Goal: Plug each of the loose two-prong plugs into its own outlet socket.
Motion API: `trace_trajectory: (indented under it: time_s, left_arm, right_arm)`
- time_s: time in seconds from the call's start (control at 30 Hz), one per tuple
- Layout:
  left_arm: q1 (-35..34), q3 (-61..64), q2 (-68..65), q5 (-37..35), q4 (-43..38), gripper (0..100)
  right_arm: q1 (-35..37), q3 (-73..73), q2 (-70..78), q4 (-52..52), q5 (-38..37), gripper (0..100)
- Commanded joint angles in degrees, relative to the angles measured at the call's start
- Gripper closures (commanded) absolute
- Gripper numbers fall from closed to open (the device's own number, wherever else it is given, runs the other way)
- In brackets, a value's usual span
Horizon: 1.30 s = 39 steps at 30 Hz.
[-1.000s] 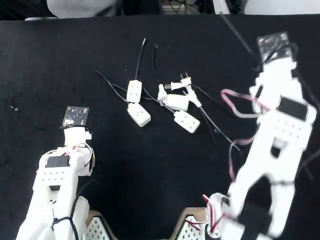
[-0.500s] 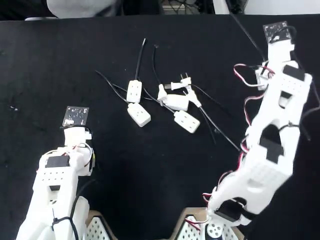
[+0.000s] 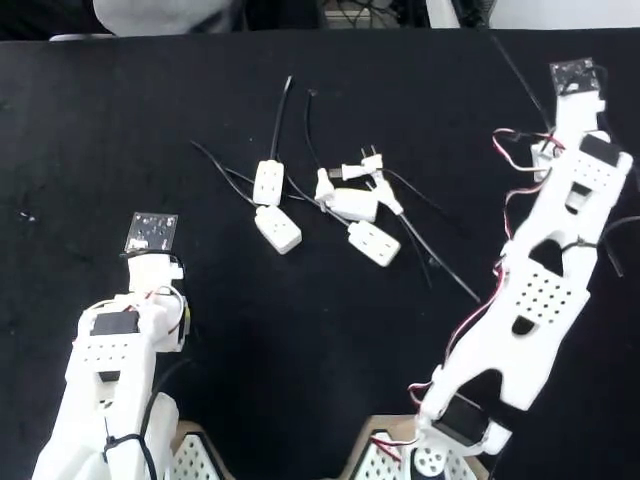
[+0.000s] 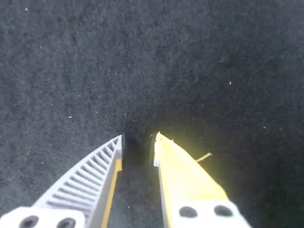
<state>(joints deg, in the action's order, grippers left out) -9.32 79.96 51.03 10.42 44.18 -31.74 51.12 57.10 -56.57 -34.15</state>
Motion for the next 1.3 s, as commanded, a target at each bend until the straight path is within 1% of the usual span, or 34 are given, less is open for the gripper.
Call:
trace_trajectory:
  time_s: [0.0,0.13,0.2,0.43,0.67,0.8,1.07,1.27]
  left_arm:
    - [0.3,-0.1,0.3,-0.4,-0.4,88]
    - [0.3,-0.1,0.3,-0.4,-0.4,88]
    - [0.3,-0.1,0.3,-0.4,-0.4,88]
    - [0.3,-0.1,0.3,-0.4,-0.4,88]
    - [0.3,-0.1,0.3,-0.4,-0.4,88]
    - [0.3,-0.1,0.3,-0.4,-0.4,88]
    - [0.3,-0.1,0.3,-0.4,-0.4,88]
    - [0.3,-0.1,0.3,-0.4,-0.4,88]
  right_arm:
    - [-1.5,8.8,1.4,-2.7,-0.4,94.1]
    - [-0.9,16.2,3.6,-10.8,-0.4,77.2]
    - [-0.2,20.6,4.3,-14.2,-0.4,73.0]
    - [0.5,35.5,4.9,-24.1,-0.3,73.4]
    - [0.5,43.6,4.9,-32.9,-0.3,73.4]
    - [1.7,44.5,4.3,-38.1,-0.3,73.6]
    - [5.9,44.5,0.5,-44.2,-0.3,73.7]
    - [6.0,44.3,-4.3,-44.7,6.6,73.7]
